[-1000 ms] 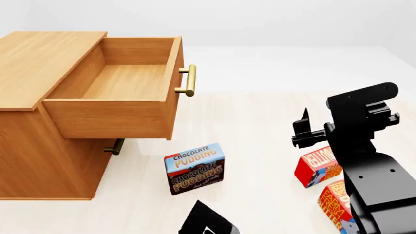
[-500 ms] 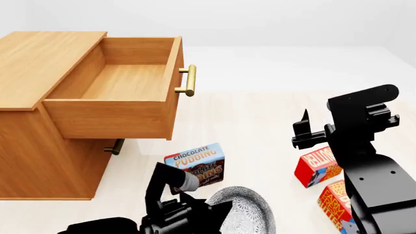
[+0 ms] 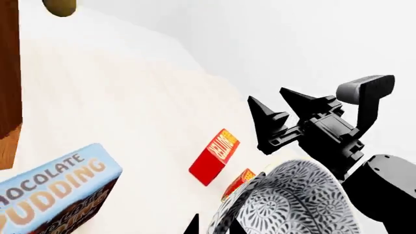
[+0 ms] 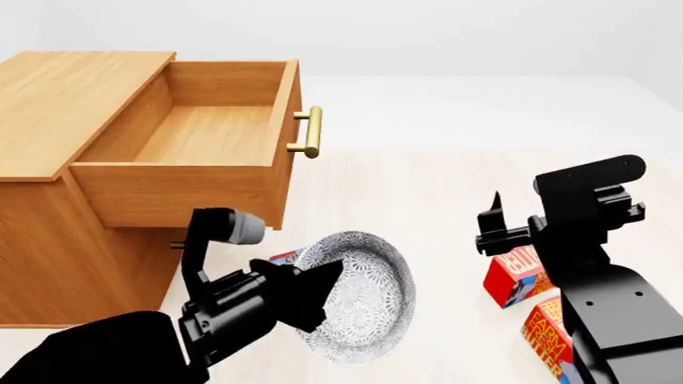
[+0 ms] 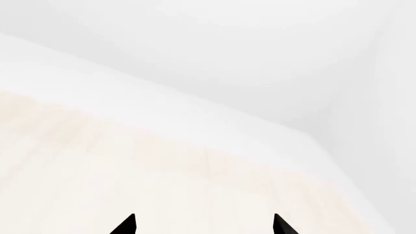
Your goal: Put the bowl in the top drawer of the cabinet.
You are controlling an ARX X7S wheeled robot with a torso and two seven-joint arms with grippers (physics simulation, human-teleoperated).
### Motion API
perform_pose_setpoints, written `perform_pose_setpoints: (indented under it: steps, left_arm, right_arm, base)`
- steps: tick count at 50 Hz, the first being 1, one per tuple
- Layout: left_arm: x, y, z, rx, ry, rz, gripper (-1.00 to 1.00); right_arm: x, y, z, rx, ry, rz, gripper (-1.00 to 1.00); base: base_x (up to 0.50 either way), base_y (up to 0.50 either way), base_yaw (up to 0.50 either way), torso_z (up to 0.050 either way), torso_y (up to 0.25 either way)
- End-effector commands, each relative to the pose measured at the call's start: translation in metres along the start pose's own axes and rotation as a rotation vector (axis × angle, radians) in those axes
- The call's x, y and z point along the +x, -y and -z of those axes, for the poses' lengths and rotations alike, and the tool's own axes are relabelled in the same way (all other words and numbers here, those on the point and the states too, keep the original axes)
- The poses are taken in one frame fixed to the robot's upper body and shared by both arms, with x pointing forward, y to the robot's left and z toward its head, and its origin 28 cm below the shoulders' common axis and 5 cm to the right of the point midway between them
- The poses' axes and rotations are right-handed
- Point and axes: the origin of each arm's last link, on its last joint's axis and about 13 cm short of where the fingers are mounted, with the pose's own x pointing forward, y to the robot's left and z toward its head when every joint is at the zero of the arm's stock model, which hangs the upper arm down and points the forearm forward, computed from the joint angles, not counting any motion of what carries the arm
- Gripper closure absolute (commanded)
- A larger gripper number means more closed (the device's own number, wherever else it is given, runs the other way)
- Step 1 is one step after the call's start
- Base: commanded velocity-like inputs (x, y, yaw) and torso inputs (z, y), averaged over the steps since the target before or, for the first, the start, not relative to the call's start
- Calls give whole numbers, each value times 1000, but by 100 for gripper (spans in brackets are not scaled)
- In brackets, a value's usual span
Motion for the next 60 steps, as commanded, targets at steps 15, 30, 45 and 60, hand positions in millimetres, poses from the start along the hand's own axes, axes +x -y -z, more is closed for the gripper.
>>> perform_pose_setpoints:
  steps: [15,30,45,60]
  left_arm:
    - [-13,12,-49,45,110,-99,100]
    - [-20,26,-74,35,157,-116,100]
    - [-30,40,-110,10,238,-188,100]
    - [-36,55,-150,8,316,-270,100]
  right_arm:
    - [-10,-14,25,66,-8,-55,-100]
    - [-14,-19,35,138,33,-29,-100]
    - [-20,-30,47,133,61,-33,-100]
    - [-21,-35,53,115,49,-48,-100]
  base:
    - [0,0,0,0,0]
    - [0,0,0,0,0]
    - [0,0,0,0,1]
    - [0,0,0,0,0]
